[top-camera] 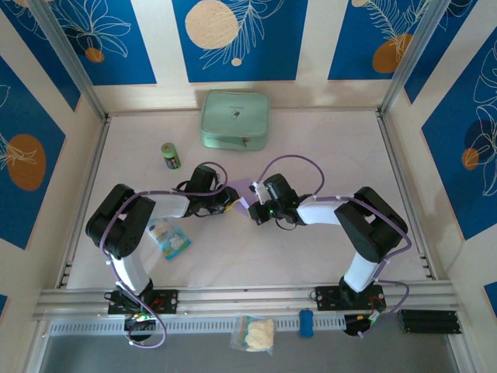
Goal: Fold a paper plane with a square sheet of paper (pick it up from the middle)
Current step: Fourth fold the wing at the center of the table.
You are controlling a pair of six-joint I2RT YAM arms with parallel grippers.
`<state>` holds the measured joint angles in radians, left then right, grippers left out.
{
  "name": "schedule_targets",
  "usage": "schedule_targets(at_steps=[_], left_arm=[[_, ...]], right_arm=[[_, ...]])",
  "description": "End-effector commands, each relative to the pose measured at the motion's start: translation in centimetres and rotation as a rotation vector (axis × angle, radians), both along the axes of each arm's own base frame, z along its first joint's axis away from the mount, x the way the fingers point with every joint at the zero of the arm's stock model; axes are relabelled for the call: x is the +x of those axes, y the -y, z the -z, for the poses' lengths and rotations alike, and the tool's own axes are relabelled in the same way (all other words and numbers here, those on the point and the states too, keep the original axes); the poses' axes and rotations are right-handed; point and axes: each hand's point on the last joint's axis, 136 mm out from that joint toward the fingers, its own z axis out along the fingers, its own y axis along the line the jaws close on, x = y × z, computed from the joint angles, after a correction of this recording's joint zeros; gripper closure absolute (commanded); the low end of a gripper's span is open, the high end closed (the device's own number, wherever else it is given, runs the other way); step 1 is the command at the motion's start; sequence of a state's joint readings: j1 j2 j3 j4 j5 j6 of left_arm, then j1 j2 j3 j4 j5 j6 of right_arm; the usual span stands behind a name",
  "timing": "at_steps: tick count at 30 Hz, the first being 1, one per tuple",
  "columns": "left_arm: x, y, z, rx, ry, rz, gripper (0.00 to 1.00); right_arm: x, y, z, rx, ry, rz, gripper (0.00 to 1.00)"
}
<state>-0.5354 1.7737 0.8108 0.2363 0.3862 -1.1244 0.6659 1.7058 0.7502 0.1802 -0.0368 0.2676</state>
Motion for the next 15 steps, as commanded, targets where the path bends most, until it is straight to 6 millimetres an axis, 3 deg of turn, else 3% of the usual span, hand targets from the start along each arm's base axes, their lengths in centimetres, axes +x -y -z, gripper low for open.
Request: schedule_targets(at_steps=[1, 8, 15], left_arm=[[0.3, 1.0, -0.3, -0.019, 0.024, 0.037, 0.7], [0.0, 0.7, 0.8, 0.008, -0.006, 0.035, 0.7], [-0.6, 0.0, 2.1, 0.051, -0.054, 0.024, 0.66]], right_arm=[[-0.2, -0.3, -0.1, 0.028, -0.02, -0.01, 0.92], [-0.3, -0.2, 0.0, 0.018, -0.024, -0.009, 0.91], [-0.6, 0.2, -0.7, -0.027, 0.015, -0.004, 0.79]])
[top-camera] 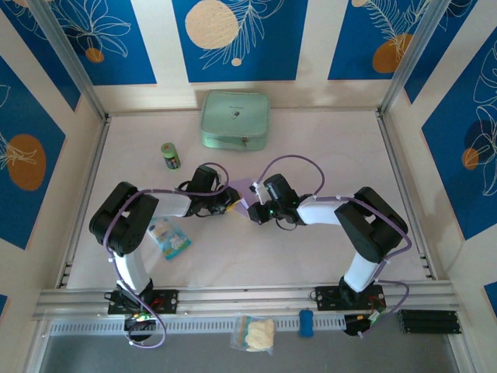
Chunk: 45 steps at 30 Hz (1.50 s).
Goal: Fold a paper plane with a square sheet of paper (pick it up from the middle)
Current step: Fourth fold the wing at the center of the table.
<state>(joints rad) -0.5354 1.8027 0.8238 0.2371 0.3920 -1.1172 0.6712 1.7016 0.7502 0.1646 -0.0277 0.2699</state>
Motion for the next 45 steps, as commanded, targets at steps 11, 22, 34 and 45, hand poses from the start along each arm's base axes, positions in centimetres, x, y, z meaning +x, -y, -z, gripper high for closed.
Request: schedule_targets(at_steps=[11, 22, 34, 45], left_arm=[[-1.0, -0.4, 1.9, 0.066, -0.076, 0.017, 0.64], [-1.2, -0.4, 2.0, 0.068, -0.079, 0.018, 0.62], [-1.5, -0.5, 2.2, 0.074, -0.089, 0.021, 0.61], [-1.5, -0.6, 2.2, 0.077, -0.09, 0.021, 0.61]], right_arm=[[-0.7, 0.2, -0.3, -0.133, 0.081, 0.001, 0.71], [-0.1, 0.3, 0.5, -0.221, 0.116, 0.052, 0.71], [0.8, 0.8, 0.3, -0.267, 0.164, 0.104, 0.74], [0.5, 0.3, 0.1, -0.252, 0.163, 0.072, 0.85]])
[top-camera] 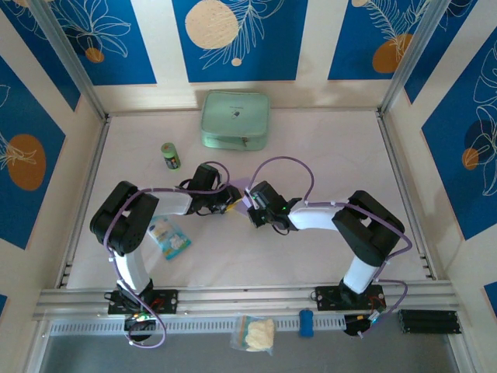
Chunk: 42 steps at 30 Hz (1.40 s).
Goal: Fold a paper plane with a square sheet of paper (pick it up from the middle)
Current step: Fourth fold the wing at the center of the table.
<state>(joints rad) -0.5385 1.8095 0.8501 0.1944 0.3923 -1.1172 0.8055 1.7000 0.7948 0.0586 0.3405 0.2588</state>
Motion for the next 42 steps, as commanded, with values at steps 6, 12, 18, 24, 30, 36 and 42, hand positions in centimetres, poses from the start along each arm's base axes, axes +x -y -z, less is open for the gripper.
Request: schedule_targets(at_steps=[6, 12, 18, 24, 30, 36, 42], left_arm=[[-1.6, -0.8, 2.1, 0.067, -0.068, 0.017, 0.62], [-1.5, -1.2, 1.6, 0.089, -0.054, 0.019, 0.64], [-1.5, -1.3, 1.3, 0.101, -0.044, 0.025, 0.66], [-1.2, -1.7, -0.1, 0.126, -0.009, 0.034, 0.67], [-1.0, -1.6, -1.5, 0.11, 0.047, 0.044, 0.69], [-0.8, -0.3, -2.2, 0.015, 0.083, 0.062, 0.69], [-0.4, 1.2, -2.5, -0.041, 0.103, 0.095, 0.69]], right_arm=[[-0.1, -1.0, -0.2, 0.026, -0.019, -0.033, 0.91], [-0.4, -1.3, -0.2, 0.06, -0.066, -0.055, 0.93], [-0.7, -1.5, 0.2, 0.083, -0.116, -0.063, 0.94], [-0.6, -1.4, 0.2, 0.141, -0.176, -0.054, 0.97], [-0.4, -1.1, 0.1, 0.243, -0.267, -0.034, 0.97], [-0.3, -0.9, 0.1, 0.328, -0.348, -0.021, 0.98], [-0.2, -0.7, 0.2, 0.398, -0.423, -0.009, 0.98]])
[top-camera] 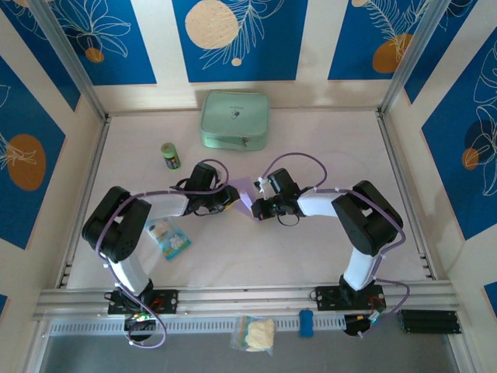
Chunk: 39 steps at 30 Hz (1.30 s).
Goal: Fold a paper plane with a square sheet of paper (pick it up from the middle)
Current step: Fourth fold the wing at the center of the table.
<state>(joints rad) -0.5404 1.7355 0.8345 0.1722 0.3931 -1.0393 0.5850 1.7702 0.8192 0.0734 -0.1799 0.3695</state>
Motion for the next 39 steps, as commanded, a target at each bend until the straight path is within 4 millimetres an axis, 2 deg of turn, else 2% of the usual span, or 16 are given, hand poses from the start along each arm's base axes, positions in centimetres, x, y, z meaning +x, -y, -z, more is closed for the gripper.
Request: schedule_targets(at_steps=[1, 15, 24, 39], left_arm=[[0.1, 1.5, -0.3, -0.046, 0.021, 0.049, 0.69], [0.1, 2.4, 1.0, -0.033, -0.002, 0.089, 0.64], [-1.3, 1.1, 3.1, 0.097, -0.098, 0.098, 0.59], [-2.8, 0.3, 5.3, 0.237, -0.196, 0.133, 0.47]], right_arm=[[-0.4, -0.6, -0.1, 0.065, -0.082, -0.01, 0.98], [0.0, 0.1, 0.5, 0.128, -0.14, 0.019, 0.98], [0.0, 0.5, 1.1, 0.123, -0.165, 0.049, 0.91], [0.0, 1.0, 1.7, 0.111, -0.187, 0.079, 0.87]])
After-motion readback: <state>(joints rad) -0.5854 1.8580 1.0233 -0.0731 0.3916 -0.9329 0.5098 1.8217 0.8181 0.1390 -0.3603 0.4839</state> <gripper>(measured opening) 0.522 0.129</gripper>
